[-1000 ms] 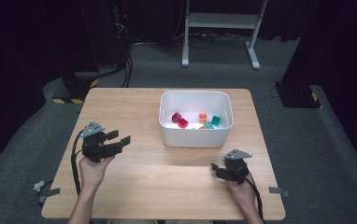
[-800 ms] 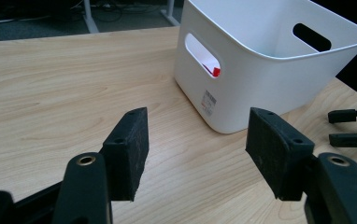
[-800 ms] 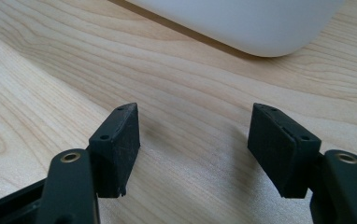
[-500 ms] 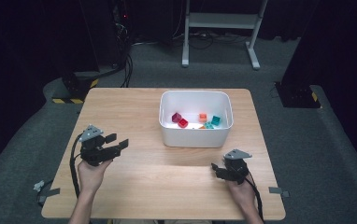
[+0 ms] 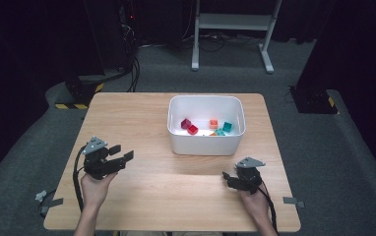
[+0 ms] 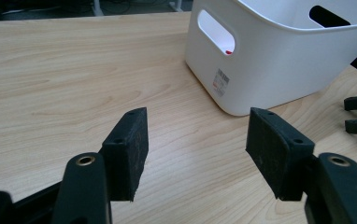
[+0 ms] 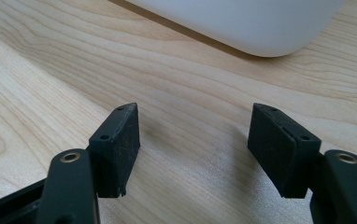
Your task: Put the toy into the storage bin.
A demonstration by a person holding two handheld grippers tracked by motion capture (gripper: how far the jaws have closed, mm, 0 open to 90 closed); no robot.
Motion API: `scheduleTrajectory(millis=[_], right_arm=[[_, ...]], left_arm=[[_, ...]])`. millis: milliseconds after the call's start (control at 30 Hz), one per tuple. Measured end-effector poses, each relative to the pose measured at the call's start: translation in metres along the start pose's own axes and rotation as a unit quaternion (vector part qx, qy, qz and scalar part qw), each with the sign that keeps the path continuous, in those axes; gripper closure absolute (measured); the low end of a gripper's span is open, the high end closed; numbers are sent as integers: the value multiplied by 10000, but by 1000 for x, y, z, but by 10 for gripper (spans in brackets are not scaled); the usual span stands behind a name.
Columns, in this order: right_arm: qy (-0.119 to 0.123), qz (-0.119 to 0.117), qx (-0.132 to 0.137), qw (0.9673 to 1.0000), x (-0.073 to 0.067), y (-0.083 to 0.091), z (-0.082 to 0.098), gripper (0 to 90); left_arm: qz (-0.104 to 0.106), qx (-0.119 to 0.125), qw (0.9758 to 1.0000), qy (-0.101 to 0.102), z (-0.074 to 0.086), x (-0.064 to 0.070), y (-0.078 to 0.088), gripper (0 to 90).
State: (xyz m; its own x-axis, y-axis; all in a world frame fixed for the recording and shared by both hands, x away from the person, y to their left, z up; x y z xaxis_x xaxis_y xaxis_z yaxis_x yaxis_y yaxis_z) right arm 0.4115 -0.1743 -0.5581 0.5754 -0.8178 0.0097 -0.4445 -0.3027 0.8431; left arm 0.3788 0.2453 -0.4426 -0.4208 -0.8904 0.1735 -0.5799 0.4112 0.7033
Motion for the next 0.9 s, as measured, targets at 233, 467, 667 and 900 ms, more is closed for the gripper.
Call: scheduleTrajectory(millis=[233,467,667,900], right_arm=[[0,0,0,10000,0,0,0,342],[0,0,0,10000,0,0,0,342],[0,0,1,10000,0,0,0,342],[0,1,0,10000,0,0,0,342]], left_arm=[[-80,-69,9999,20,8,-2,-5,385],[-142,-114,9998,-12,13,0,-8,384],[-156,-187,9997,10,18,-1,-14,383],[-233,-291,9993,-36,23,1,-22,382]])
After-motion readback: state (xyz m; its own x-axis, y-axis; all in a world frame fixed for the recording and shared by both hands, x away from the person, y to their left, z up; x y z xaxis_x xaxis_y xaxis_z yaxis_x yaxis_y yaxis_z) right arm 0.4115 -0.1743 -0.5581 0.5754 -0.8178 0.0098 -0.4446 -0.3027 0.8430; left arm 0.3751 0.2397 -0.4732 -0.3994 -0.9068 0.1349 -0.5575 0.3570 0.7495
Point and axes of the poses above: each handheld gripper's, and its own axes: y roughly backward along the jaws, z roughly out of its underside, x roughly to its right, the point moved 5 cm from there along -y, roughly forward along the jaws, and after that the axes turned 14 degrees about -x, right-handed, at the moved point
